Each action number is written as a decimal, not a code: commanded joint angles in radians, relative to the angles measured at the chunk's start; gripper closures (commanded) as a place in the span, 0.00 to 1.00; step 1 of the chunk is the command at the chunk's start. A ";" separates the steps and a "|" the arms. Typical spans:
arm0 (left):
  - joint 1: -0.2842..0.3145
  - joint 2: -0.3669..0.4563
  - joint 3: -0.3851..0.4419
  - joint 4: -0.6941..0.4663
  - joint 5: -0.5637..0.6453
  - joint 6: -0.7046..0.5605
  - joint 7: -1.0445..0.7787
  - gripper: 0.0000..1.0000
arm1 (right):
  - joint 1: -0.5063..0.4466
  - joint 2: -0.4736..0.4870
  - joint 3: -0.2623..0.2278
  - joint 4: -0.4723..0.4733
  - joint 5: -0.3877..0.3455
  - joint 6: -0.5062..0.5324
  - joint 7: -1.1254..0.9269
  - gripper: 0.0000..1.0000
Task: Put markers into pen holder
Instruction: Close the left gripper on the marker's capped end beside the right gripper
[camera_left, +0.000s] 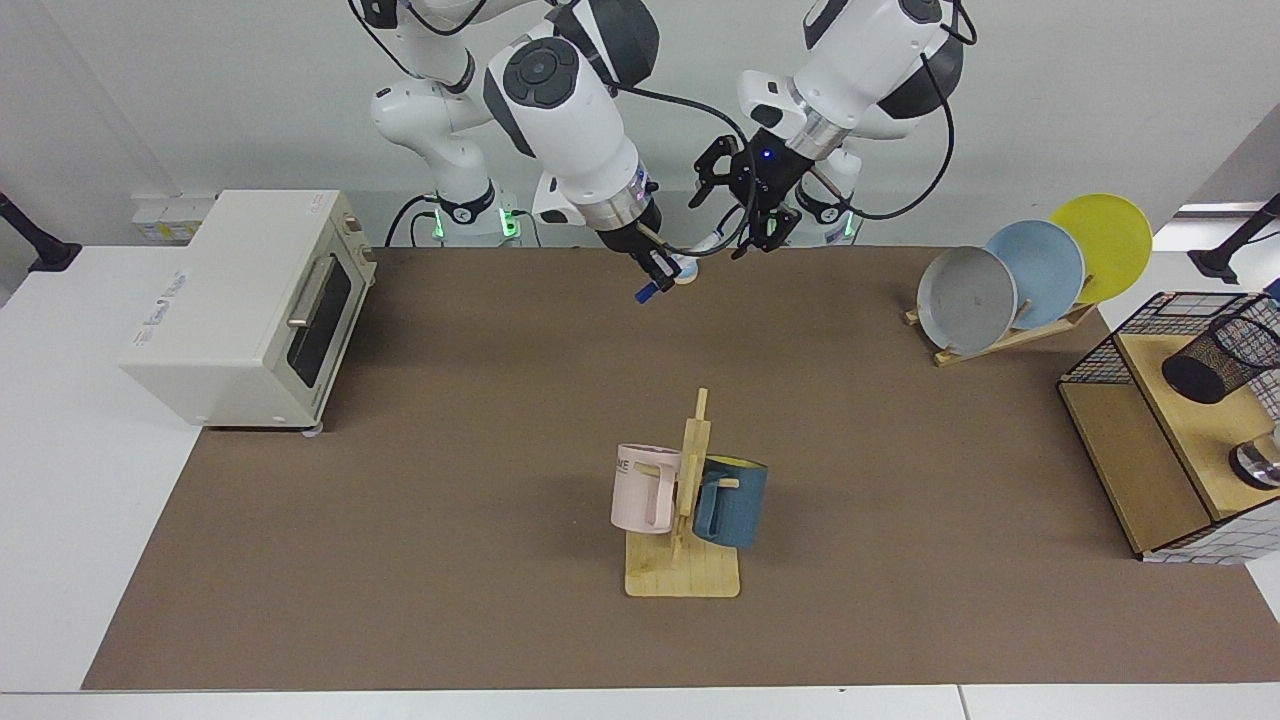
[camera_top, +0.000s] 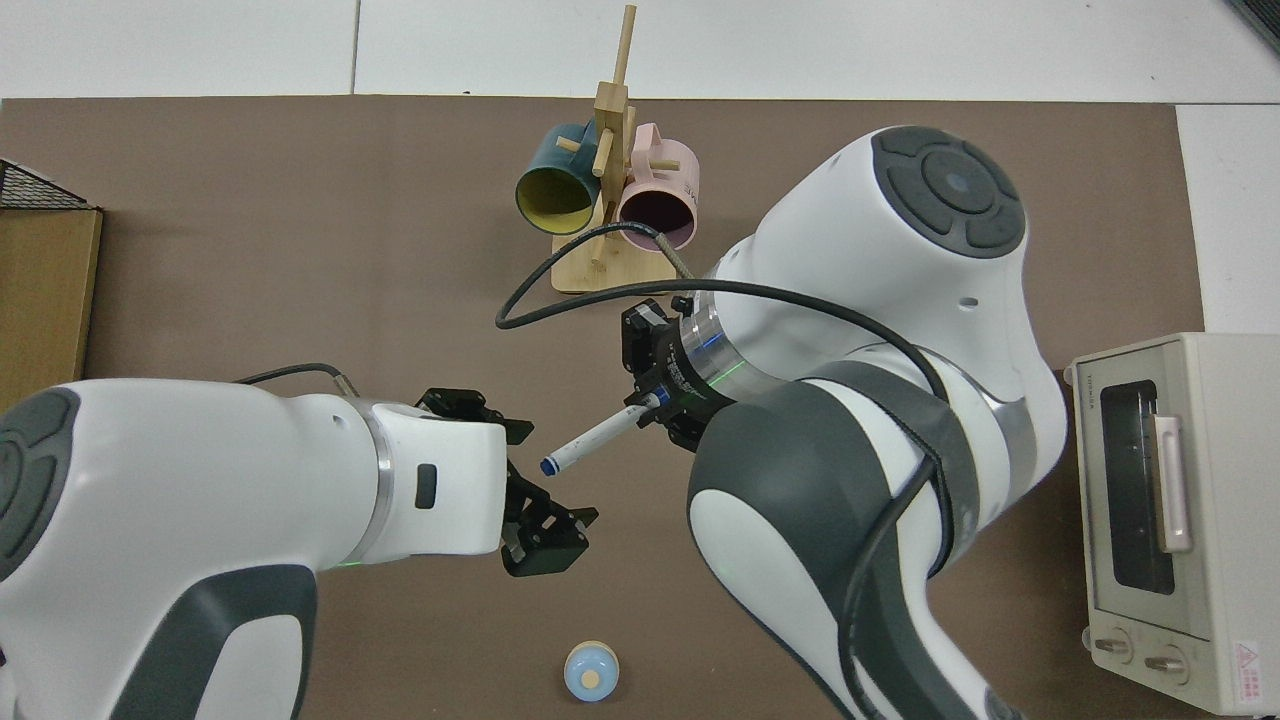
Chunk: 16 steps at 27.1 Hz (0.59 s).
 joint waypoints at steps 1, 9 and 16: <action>-0.011 -0.031 0.005 -0.047 -0.019 0.033 0.011 0.19 | -0.007 -0.002 0.002 0.008 0.025 -0.022 0.025 1.00; -0.007 -0.030 0.007 -0.047 -0.049 0.052 -0.009 0.37 | 0.007 -0.016 0.009 0.002 0.020 -0.022 0.019 1.00; -0.005 -0.027 0.005 -0.047 -0.050 0.064 -0.043 0.53 | 0.008 -0.023 0.011 -0.004 0.020 -0.029 0.007 1.00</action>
